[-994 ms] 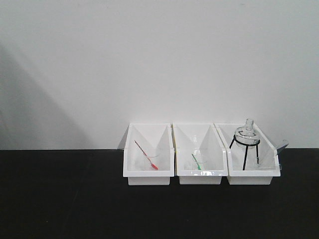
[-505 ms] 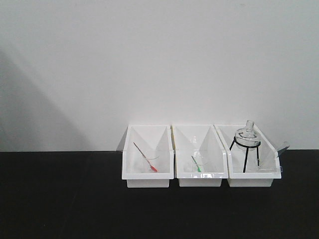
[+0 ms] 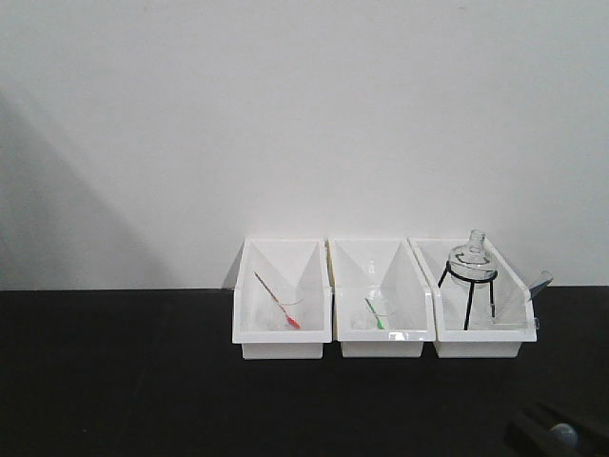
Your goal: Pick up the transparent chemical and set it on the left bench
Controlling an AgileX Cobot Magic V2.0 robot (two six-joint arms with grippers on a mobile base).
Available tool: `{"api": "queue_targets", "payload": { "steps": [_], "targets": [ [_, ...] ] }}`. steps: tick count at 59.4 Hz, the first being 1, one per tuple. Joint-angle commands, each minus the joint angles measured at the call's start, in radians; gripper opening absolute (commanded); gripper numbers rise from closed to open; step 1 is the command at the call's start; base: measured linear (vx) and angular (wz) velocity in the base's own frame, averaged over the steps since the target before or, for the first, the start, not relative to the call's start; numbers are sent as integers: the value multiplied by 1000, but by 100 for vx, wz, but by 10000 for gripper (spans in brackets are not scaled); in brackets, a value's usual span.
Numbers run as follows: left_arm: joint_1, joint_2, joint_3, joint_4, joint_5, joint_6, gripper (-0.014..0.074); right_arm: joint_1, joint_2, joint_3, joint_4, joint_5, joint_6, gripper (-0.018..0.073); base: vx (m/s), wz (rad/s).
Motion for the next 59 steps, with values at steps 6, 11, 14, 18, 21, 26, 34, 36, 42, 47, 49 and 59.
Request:
{"api": "queue_targets", "payload": {
  "steps": [6, 11, 14, 18, 21, 26, 34, 36, 42, 47, 49, 59],
  "targets": [
    [-2, -19, 16, -1, -78, -8, -3, -4, 155, -38, -143, -213, 91, -3, 0, 0],
    [-2, -19, 16, -1, -78, -8, -3, -4, 208, -38, -196, -232, 110, -3, 0, 0],
    [-2, -19, 16, -1, -78, -8, -3, -4, 232, -38, -201, -232, 106, -3, 0, 0],
    [-2, -19, 16, -1, -78, -8, -3, -4, 252, -38, -198, -231, 88, 1, 0, 0],
    [-2, -19, 16, -1, -78, -8, -3, -4, 261, -38, -198, -229, 69, 9, 0, 0],
    [-2, -19, 16, -1, -78, -8, -3, -4, 270, -38, -198, -228, 37, 43, 0, 0],
    [-2, -19, 16, -1, -78, -8, -3, -4, 270, -38, -198, -231, 3, 149, 0, 0],
    [-2, -19, 16, -1, -78, -8, -3, -4, 270, -38, -200, -234, 3, 186, 0, 0],
    [-2, -19, 16, -1, -78, -8, -3, -4, 270, -38, -201, -255, 3, 312, 0, 0],
    [-2, -19, 16, -1, -78, -8, -3, -4, 270, -38, -201, -259, 4, 405, 0, 0],
    [-2, -19, 16, -1, -78, -8, -3, -4, 270, -38, -201, -259, 7, 435, 0, 0],
    [-2, -19, 16, -1, -78, -8, -3, -4, 270, -38, -200, -259, 9, 482, 0, 0]
  ]
}}
